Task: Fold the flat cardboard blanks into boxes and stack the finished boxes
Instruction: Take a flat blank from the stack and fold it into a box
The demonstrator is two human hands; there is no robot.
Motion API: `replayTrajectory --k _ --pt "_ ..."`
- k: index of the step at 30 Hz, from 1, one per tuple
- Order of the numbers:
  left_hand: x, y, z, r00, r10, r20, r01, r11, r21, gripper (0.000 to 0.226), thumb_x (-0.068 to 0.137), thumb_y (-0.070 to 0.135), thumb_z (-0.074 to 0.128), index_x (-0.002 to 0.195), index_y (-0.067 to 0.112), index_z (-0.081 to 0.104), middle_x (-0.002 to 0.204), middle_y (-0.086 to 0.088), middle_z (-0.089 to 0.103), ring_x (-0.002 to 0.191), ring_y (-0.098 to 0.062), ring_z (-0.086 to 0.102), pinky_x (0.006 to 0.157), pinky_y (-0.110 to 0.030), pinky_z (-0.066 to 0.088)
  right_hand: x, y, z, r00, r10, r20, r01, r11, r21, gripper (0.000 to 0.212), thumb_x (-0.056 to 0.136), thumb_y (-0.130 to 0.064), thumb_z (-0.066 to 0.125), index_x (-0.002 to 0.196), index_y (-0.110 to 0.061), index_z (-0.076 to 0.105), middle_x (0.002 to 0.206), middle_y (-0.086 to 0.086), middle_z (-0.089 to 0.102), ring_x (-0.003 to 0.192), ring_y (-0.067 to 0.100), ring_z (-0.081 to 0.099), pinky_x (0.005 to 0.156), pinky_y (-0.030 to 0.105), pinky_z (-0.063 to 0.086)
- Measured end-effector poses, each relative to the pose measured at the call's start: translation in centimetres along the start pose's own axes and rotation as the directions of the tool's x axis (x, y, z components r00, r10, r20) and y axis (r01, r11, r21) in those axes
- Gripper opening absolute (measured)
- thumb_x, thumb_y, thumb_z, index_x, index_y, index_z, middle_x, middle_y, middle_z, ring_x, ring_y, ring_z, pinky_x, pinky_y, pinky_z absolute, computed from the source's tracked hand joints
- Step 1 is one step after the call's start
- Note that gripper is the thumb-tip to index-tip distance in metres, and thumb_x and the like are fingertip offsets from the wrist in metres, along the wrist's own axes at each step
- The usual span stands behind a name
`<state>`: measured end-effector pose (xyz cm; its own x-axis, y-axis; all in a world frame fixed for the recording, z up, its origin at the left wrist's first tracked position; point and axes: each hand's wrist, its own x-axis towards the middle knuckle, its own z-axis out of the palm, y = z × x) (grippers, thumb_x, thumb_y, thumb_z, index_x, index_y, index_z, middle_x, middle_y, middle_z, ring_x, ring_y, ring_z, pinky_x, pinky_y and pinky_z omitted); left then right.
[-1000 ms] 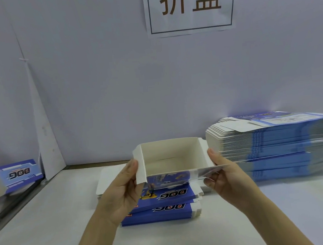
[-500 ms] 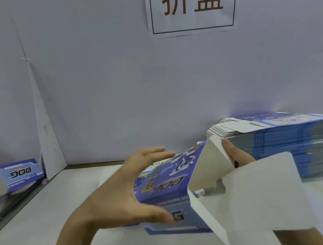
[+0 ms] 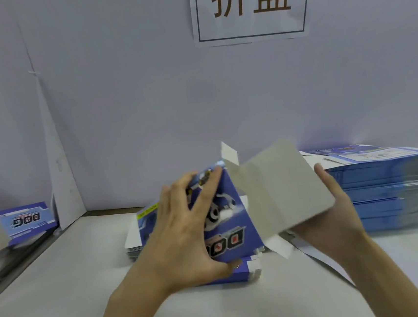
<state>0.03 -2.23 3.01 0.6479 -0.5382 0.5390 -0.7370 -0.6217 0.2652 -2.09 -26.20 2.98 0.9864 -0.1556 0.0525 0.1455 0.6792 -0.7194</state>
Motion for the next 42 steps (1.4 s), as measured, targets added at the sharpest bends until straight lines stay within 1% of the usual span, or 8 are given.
replayTrajectory --k 8,13,16,21,27,32,35,42 --pt "0.5 -1.4 0.6 0.945 0.163 -0.284 -0.139 0.985 0.103 0.127 0.051 0.059 0.082 0.151 0.034 0.008 0.146 0.000 0.017 0.132 -0.027 0.032 0.095 -0.049 0.049 -0.1 -0.4 0.5 0.978 -0.206 -0.040 0.201 0.974 -0.107 0.021 0.091 -0.027 0.059 0.092 -0.013 0.074 0.086 0.002 0.077 0.074 0.012 0.073 0.057 0.027 0.059" --pt "0.4 -0.5 1.5 0.897 0.247 -0.368 -0.284 0.958 -0.050 0.112 0.065 0.074 0.065 0.152 0.036 0.006 0.148 -0.003 0.019 0.140 -0.014 0.026 0.106 -0.019 0.039 0.2 1.0 1.1 0.944 0.325 -0.060 -0.329 0.939 -0.097 0.022 0.089 -0.020 0.069 0.091 0.001 0.076 0.075 0.015 0.073 0.054 0.020 0.069 0.047 0.030 0.059" --pt "0.6 0.0 2.0 0.894 0.257 -0.367 -0.309 0.947 -0.088 0.100 0.073 0.073 0.059 0.151 0.030 0.013 0.147 -0.006 0.021 0.141 -0.007 0.020 0.107 -0.007 0.025 -0.1 2.3 2.0 0.919 0.392 0.043 -0.379 0.908 -0.179 0.042 0.027 -0.010 0.101 0.054 -0.005 0.069 0.049 0.008 0.059 0.034 0.016 0.056 0.033 0.019 0.046" --pt "0.5 -2.0 0.3 0.901 0.238 -0.362 -0.283 0.956 -0.075 0.124 0.056 0.059 0.078 0.150 0.016 0.011 0.146 -0.014 0.021 0.142 -0.021 0.024 0.108 -0.011 0.028 0.6 1.7 0.9 0.986 0.165 -0.033 -0.162 0.983 0.081 0.025 0.080 -0.031 0.065 0.096 -0.011 0.067 0.070 0.002 0.071 0.052 0.010 0.063 0.047 0.017 0.047" --pt "0.3 -0.2 1.9 0.909 0.266 -0.320 -0.321 0.938 -0.132 0.108 0.066 0.071 0.069 0.150 0.034 0.013 0.151 -0.002 0.015 0.140 -0.028 0.029 0.099 -0.029 0.050 -1.3 2.5 2.3 0.906 0.413 0.096 -0.410 0.911 -0.054 0.039 0.085 0.000 0.061 0.048 0.008 0.066 0.047 0.020 0.061 0.036 0.031 0.062 0.027 0.031 0.045" --pt "0.5 -1.5 0.4 0.918 0.219 -0.332 -0.280 0.948 -0.151 0.116 0.060 0.060 0.075 0.151 0.029 0.009 0.149 -0.009 0.019 0.141 -0.022 0.026 0.102 -0.007 0.034 -0.1 2.9 1.3 0.997 0.055 0.047 -0.049 0.989 -0.136 0.037 0.085 -0.031 0.059 0.109 -0.004 0.070 0.091 0.012 0.073 0.078 0.026 0.069 0.065 0.035 0.055" --pt "0.5 -2.0 -0.1 0.927 0.201 -0.317 -0.256 0.956 -0.141 0.115 0.060 0.059 0.075 0.149 0.028 0.010 0.149 -0.008 0.021 0.140 -0.014 0.025 0.098 -0.002 0.033 0.0 2.0 0.9 0.960 -0.275 0.051 0.276 0.904 -0.328 0.041 0.077 -0.035 0.064 0.113 -0.015 0.070 0.103 0.010 0.074 0.086 0.020 0.070 0.065 0.033 0.057" --pt "0.2 -1.2 0.3 0.931 0.193 -0.311 -0.202 0.979 0.004 0.112 0.056 0.064 0.070 0.149 0.034 0.015 0.148 0.002 0.022 0.137 -0.015 0.028 0.096 -0.041 0.050 -1.0 0.9 1.0 0.743 -0.666 0.058 0.588 0.610 -0.530 0.034 0.095 -0.007 0.058 0.114 -0.034 0.068 0.092 -0.020 0.073 0.075 -0.001 0.067 0.047 0.027 0.057"
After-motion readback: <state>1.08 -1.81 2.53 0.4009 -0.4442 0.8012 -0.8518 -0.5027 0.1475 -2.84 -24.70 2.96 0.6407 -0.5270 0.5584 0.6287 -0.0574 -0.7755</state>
